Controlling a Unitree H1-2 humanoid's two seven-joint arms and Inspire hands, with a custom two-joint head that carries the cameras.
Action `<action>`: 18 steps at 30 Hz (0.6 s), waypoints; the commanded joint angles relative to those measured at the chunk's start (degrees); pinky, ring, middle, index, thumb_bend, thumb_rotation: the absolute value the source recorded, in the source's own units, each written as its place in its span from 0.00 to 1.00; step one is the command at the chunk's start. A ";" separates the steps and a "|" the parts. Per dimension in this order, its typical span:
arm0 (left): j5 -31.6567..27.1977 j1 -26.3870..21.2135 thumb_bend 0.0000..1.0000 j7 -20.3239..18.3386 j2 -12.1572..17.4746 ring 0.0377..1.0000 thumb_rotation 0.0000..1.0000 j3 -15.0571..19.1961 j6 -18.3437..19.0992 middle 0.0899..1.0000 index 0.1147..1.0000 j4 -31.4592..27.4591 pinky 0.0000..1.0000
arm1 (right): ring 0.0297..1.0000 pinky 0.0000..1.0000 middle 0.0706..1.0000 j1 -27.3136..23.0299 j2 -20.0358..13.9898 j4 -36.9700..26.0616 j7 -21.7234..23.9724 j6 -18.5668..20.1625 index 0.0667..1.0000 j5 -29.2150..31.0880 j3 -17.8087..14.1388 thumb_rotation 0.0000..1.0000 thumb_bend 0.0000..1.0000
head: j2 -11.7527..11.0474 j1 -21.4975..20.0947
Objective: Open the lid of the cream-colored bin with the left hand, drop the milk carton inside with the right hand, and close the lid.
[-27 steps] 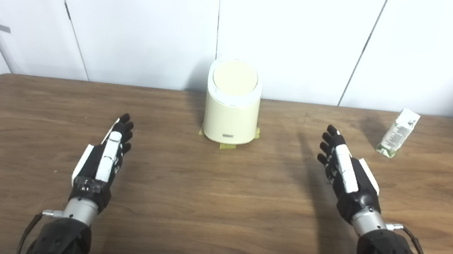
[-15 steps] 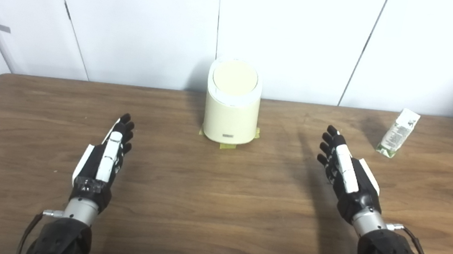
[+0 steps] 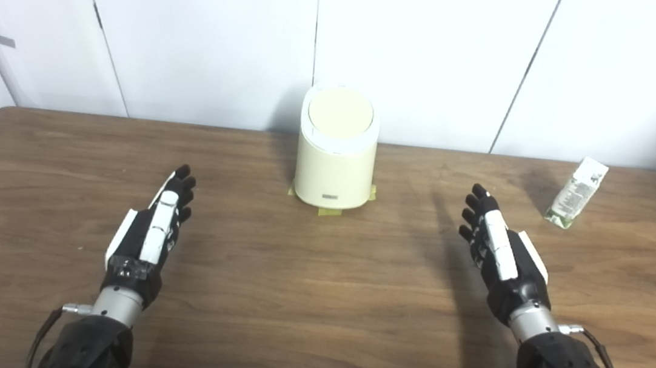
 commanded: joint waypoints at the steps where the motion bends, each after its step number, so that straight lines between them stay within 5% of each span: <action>1: 0.67 -3.95 0.62 0.62 0.39 0.99 0.67 -0.41 0.41 0.99 1.00 -1.87 0.99 | 0.99 0.97 0.99 -2.28 -0.51 -1.17 0.33 -2.12 1.00 0.64 -0.41 0.93 0.65 | -0.12 -0.13; 7: 8.10 -13.53 0.67 -1.43 5.11 0.95 0.62 -4.00 5.16 0.98 1.00 -2.01 0.91 | 0.99 0.97 1.00 -1.99 -0.67 -0.44 0.61 -2.87 0.99 0.80 -0.42 0.93 0.65 | -0.80 -0.54; 11: 11.46 -21.46 0.69 -3.86 5.64 0.94 0.48 -3.94 5.20 0.97 0.98 1.48 0.84 | 0.99 0.97 1.00 -1.85 -0.67 0.36 0.76 -3.65 1.00 0.69 -0.20 0.93 0.65 | -1.31 -0.64; 18: 28.53 -37.32 0.81 -16.20 5.16 0.91 0.40 -2.81 5.22 0.92 0.94 12.49 0.85 | 0.98 0.96 0.99 -1.41 -0.77 0.23 0.73 -4.42 0.99 0.52 0.04 0.94 0.66 | -1.45 -0.52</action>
